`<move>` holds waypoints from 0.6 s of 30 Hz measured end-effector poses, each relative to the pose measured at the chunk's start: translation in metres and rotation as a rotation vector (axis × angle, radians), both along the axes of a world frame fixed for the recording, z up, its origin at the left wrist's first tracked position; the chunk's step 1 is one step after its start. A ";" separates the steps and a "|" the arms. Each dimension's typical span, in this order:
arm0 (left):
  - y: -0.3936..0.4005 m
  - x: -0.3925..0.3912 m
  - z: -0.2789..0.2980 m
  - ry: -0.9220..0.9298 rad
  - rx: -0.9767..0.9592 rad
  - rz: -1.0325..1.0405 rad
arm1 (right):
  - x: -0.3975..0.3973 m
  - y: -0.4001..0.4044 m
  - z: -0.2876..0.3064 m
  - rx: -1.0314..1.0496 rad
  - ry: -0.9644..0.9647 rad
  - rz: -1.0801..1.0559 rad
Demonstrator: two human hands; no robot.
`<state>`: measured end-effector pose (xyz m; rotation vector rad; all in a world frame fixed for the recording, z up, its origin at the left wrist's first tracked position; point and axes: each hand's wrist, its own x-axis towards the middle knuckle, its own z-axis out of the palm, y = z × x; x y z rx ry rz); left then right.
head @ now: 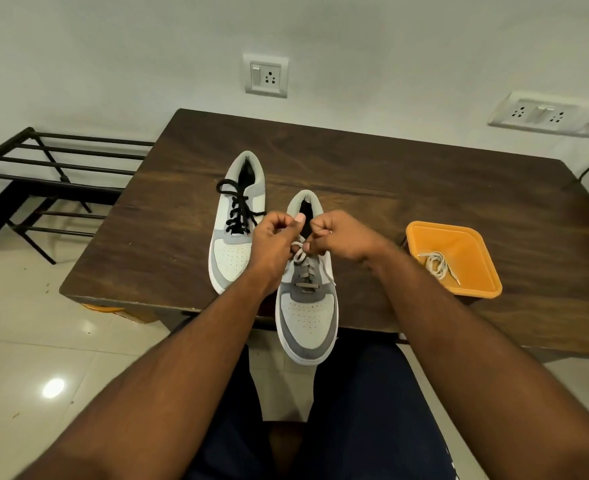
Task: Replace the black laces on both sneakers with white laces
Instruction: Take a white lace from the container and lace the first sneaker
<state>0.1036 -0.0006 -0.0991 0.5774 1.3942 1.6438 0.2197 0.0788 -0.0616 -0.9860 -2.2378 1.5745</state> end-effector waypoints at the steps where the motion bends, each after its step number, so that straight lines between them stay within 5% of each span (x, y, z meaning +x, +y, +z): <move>1: -0.003 0.001 -0.003 0.045 0.033 -0.006 | 0.001 0.004 0.000 -0.048 -0.006 -0.025; 7: -0.021 -0.001 -0.022 0.704 0.017 -0.024 | 0.003 0.006 -0.012 -0.213 0.083 -0.126; 12: -0.027 -0.007 -0.031 0.854 0.068 -0.088 | 0.006 0.002 -0.014 -0.212 0.141 -0.158; 18: -0.042 -0.002 -0.035 0.994 0.022 0.075 | 0.021 0.010 -0.010 0.083 0.088 -0.374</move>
